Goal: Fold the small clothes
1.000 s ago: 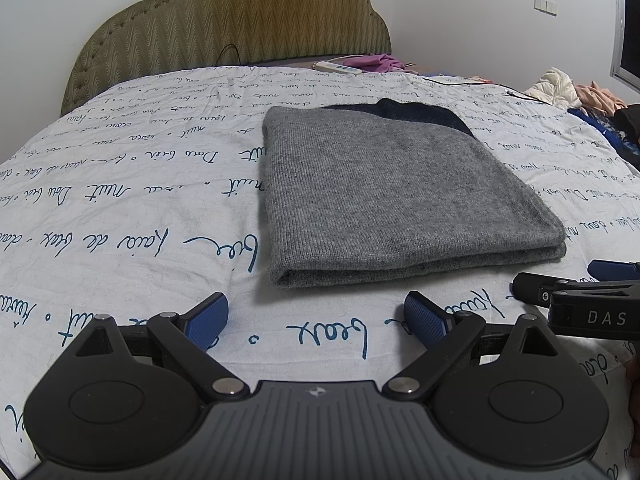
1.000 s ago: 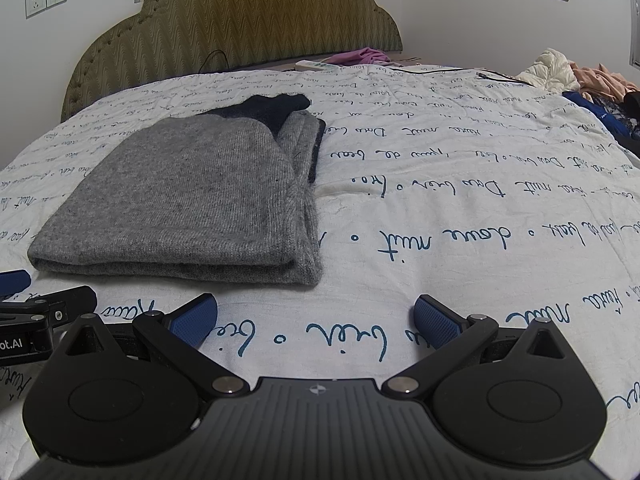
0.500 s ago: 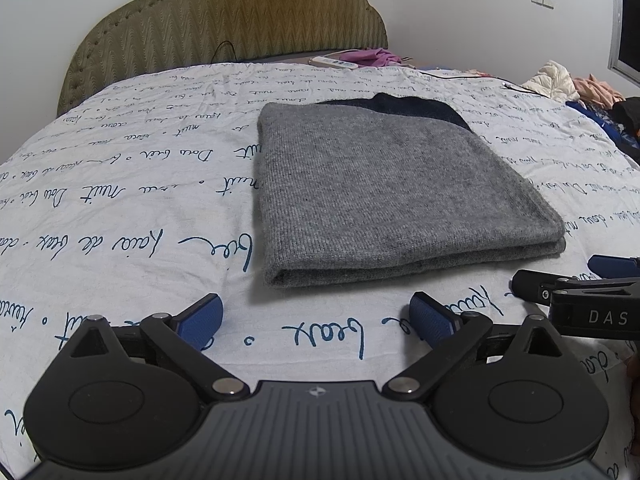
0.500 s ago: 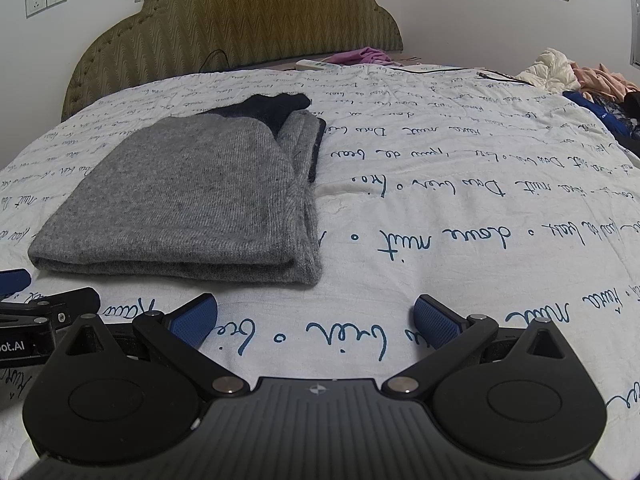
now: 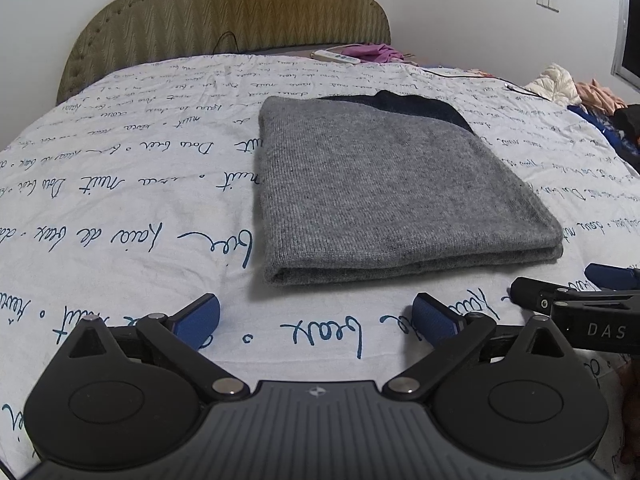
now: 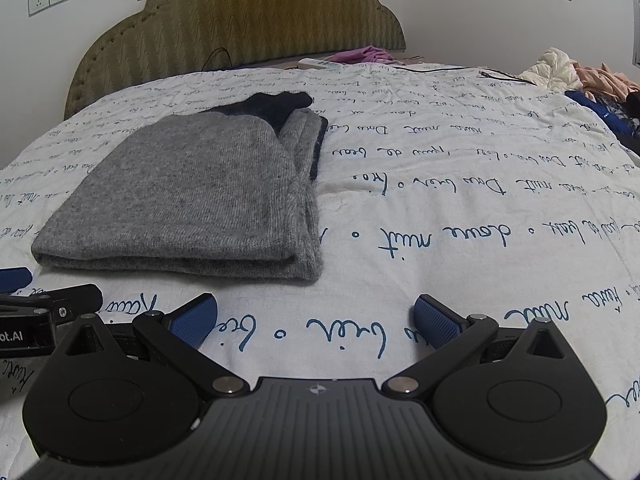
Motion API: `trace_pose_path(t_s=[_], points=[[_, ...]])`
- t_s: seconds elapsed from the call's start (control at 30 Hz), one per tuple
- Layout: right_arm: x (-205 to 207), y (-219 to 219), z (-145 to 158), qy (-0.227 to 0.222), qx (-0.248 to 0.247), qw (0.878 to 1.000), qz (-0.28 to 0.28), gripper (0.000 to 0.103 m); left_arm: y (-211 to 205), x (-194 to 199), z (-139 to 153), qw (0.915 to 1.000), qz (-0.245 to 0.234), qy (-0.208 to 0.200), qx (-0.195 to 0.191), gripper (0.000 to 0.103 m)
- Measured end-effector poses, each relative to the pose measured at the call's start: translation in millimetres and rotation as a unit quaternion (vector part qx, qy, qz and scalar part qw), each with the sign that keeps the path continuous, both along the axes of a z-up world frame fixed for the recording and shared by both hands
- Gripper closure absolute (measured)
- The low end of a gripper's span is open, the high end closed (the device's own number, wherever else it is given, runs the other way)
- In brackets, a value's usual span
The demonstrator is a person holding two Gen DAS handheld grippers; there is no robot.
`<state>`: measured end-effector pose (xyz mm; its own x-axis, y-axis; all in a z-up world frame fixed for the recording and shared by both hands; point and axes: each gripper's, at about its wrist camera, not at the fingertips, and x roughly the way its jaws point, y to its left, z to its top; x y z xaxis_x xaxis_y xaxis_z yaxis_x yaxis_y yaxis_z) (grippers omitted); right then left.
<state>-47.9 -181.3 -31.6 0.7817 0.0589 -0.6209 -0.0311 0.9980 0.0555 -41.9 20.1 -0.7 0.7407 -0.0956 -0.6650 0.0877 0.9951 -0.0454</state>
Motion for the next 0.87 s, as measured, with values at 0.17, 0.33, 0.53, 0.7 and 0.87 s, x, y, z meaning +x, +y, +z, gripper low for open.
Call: trace_pose_path(t_s=[0.17, 0.33, 0.53, 0.7, 0.87], points=[[-0.4, -0.1, -0.3, 0.000, 0.001, 1.000, 0.000, 0.000, 0.2, -0.3, 1.2, 1.0000, 0.003, 0.003, -0.005, 0.000], [0.8, -0.3, -1.1, 0.002, 0.001, 1.000, 0.001, 0.000, 1.5, 6.6, 4.4, 0.9997, -0.006, 0.024, -0.004, 0.000], [2.4, 2.2, -2.0, 0.004, -0.005, 1.000, 0.002, 0.000, -0.6, 9.4, 3.7, 0.9997, 0.010, 0.020, -0.006, 0.000], [3.9, 2.2, -2.0, 0.004, -0.006, 1.000, 0.002, 0.000, 2.5, 3.7, 3.3, 0.9998, 0.012, 0.009, -0.015, 0.000], [4.6, 1.5, -1.7, 0.004, -0.004, 1.000, 0.003, 0.000, 2.7, -3.1, 12.5, 0.9999, 0.003, 0.013, -0.009, 0.000]])
